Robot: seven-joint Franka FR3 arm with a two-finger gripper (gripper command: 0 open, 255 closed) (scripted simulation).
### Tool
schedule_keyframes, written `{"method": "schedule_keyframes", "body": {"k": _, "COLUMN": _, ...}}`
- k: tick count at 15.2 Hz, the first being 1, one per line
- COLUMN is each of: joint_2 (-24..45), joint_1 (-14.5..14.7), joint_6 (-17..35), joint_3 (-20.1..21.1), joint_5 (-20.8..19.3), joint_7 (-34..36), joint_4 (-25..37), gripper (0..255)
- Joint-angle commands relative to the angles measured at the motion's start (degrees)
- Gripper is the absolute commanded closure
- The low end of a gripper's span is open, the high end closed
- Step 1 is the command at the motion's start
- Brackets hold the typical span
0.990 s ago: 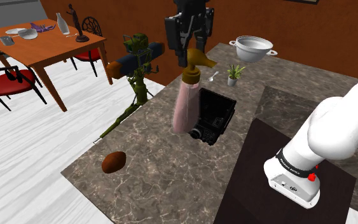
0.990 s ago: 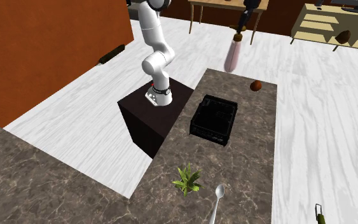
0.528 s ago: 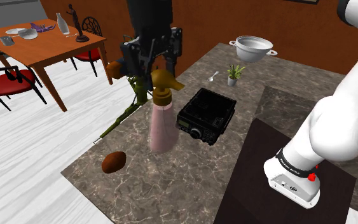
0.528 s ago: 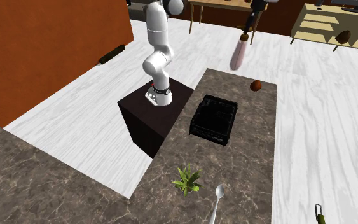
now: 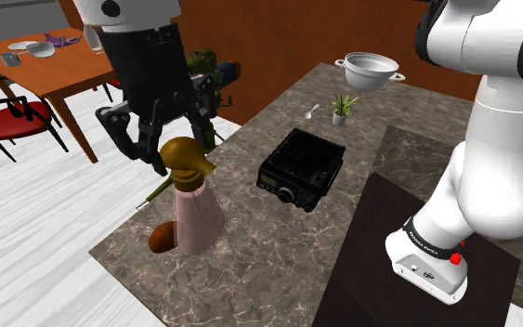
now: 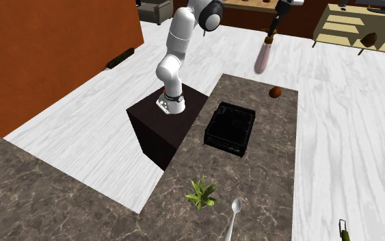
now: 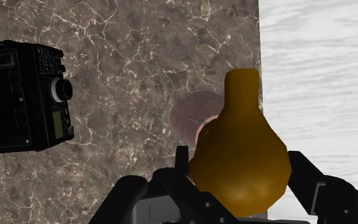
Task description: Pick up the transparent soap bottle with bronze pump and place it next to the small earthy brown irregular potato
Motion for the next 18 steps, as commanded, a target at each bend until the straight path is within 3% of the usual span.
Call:
{"method": "schedule_keyframes", "body": {"k": 1, "joint_2": 6.39, "joint_1": 4.69, "joint_6": -1.11, "joint_3": -0.20, "joint_5": -3.69, "joint_7": 2.66, "joint_4": 6.88, "gripper": 255}}
{"method": "schedule_keyframes", "body": {"k": 18, "joint_2": 2.56, "joint_1": 0.17, "joint_6": 14.22, "joint_3": -0.32, "joint_5": -1.48, "joint_7": 1.43, "joint_4": -12.22, "gripper": 255}}
